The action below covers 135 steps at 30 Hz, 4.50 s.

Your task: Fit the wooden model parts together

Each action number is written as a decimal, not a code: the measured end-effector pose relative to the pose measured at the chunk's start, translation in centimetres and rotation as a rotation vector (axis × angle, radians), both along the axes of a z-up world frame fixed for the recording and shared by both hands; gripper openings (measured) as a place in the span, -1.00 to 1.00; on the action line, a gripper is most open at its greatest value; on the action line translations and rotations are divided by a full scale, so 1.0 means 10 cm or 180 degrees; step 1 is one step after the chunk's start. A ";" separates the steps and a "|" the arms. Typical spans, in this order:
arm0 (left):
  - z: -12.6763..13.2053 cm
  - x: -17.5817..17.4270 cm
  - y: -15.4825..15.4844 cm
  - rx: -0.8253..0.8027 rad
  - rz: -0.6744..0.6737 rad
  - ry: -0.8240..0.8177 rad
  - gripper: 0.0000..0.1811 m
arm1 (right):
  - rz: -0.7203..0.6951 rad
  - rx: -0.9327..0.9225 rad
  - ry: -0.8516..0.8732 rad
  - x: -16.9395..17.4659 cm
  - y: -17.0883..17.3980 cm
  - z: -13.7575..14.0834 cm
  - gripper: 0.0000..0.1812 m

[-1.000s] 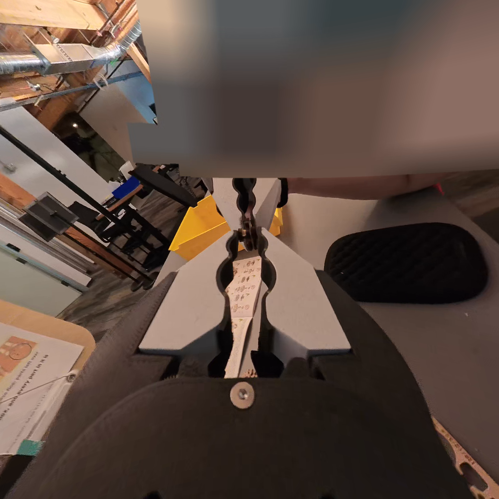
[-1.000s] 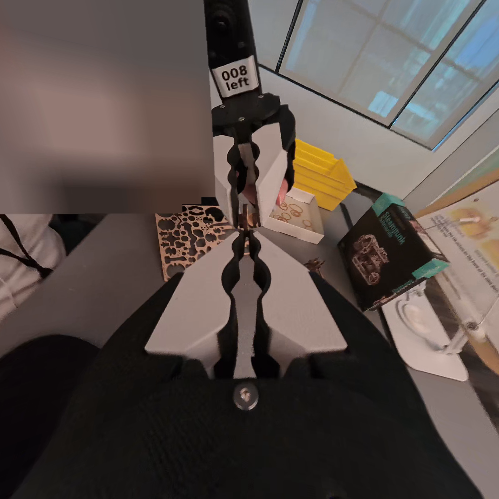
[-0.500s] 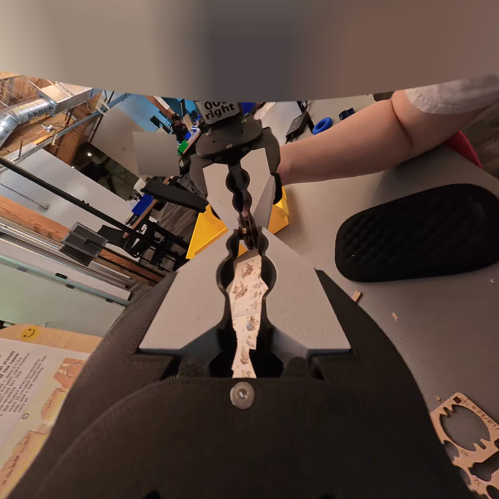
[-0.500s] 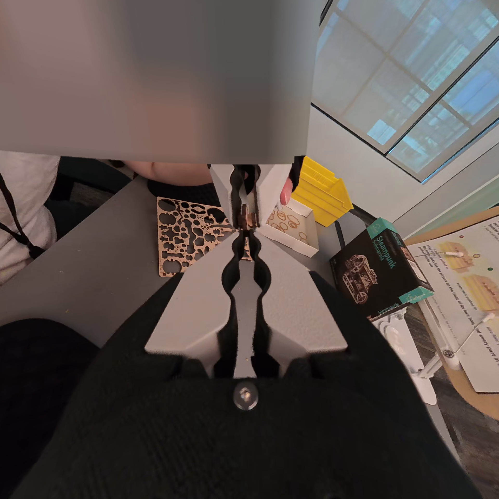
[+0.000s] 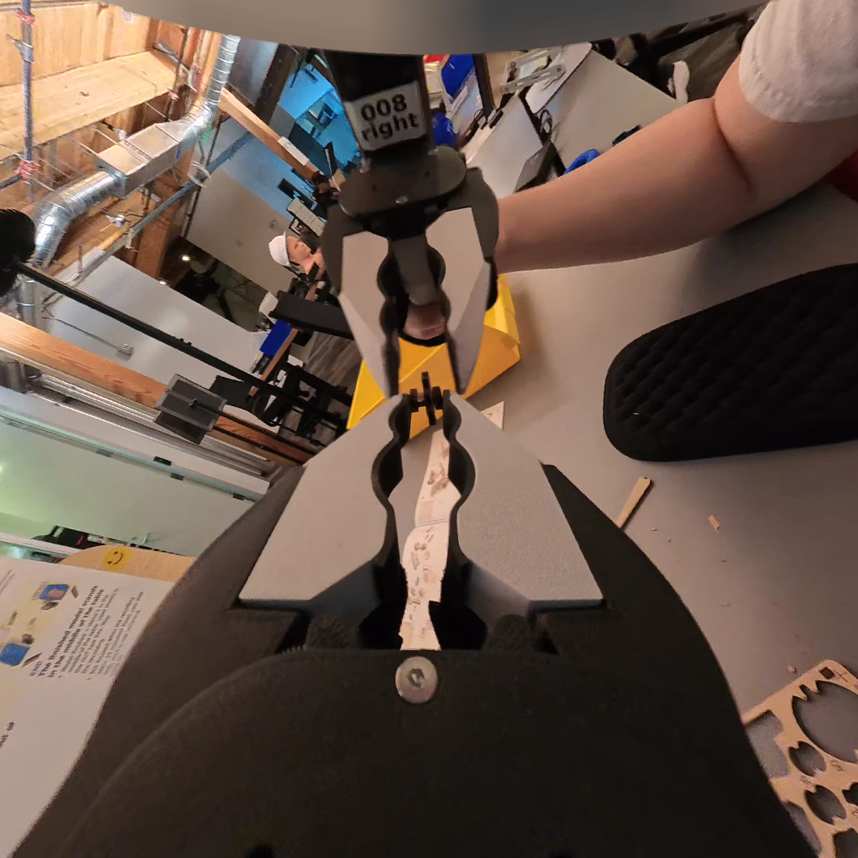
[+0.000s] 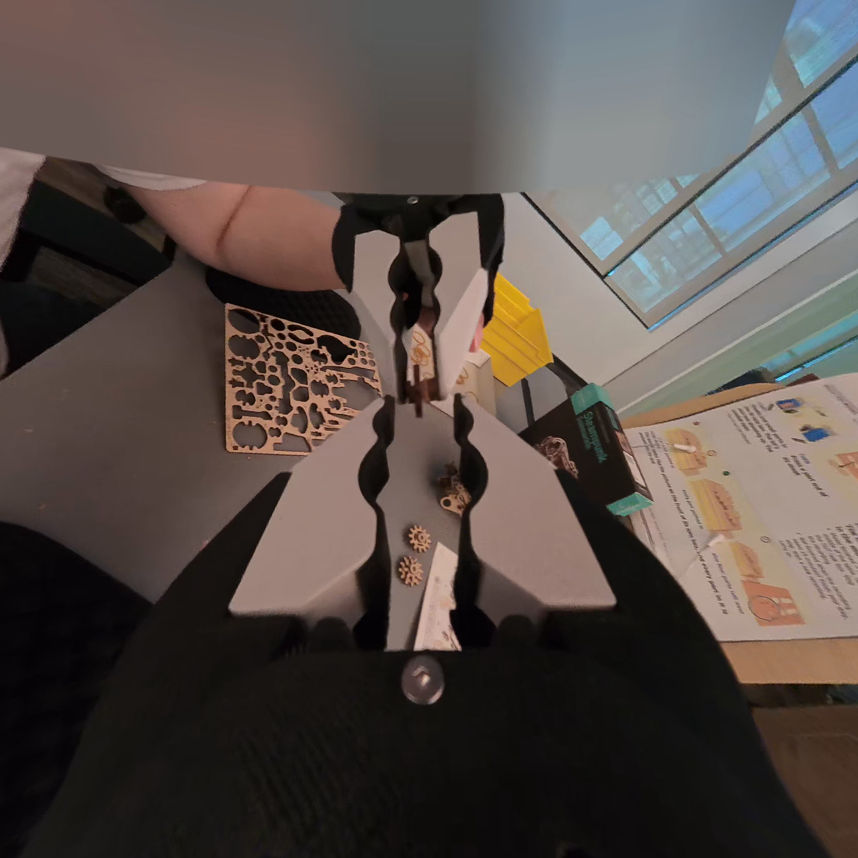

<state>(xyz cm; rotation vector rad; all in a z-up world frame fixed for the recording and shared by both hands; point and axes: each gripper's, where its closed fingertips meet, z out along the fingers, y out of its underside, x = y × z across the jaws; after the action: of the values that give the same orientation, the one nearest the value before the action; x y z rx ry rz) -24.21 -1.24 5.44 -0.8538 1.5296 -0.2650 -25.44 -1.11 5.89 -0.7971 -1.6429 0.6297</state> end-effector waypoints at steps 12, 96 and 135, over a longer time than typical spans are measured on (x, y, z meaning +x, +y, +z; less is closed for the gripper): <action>-0.04 0.02 -0.08 -0.0276 -0.0097 0.0030 -0.87 | 0.0004 0.0037 -0.0248 0.02 -0.04 -0.09 -0.95; -0.16 0.05 0.09 -0.0097 0.0259 0.0303 -0.89 | -0.0449 0.0472 -0.0543 0.06 0.05 -0.14 -0.87; -0.33 -0.04 0.23 0.0064 0.0443 0.0678 -0.89 | -0.0424 0.0143 -0.0541 -0.03 0.19 -0.32 -0.86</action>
<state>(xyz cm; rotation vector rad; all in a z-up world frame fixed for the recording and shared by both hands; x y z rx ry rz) -24.59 1.04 2.10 -0.9925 1.6576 -0.0581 -25.72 0.76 2.71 -0.9394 -1.7344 0.4395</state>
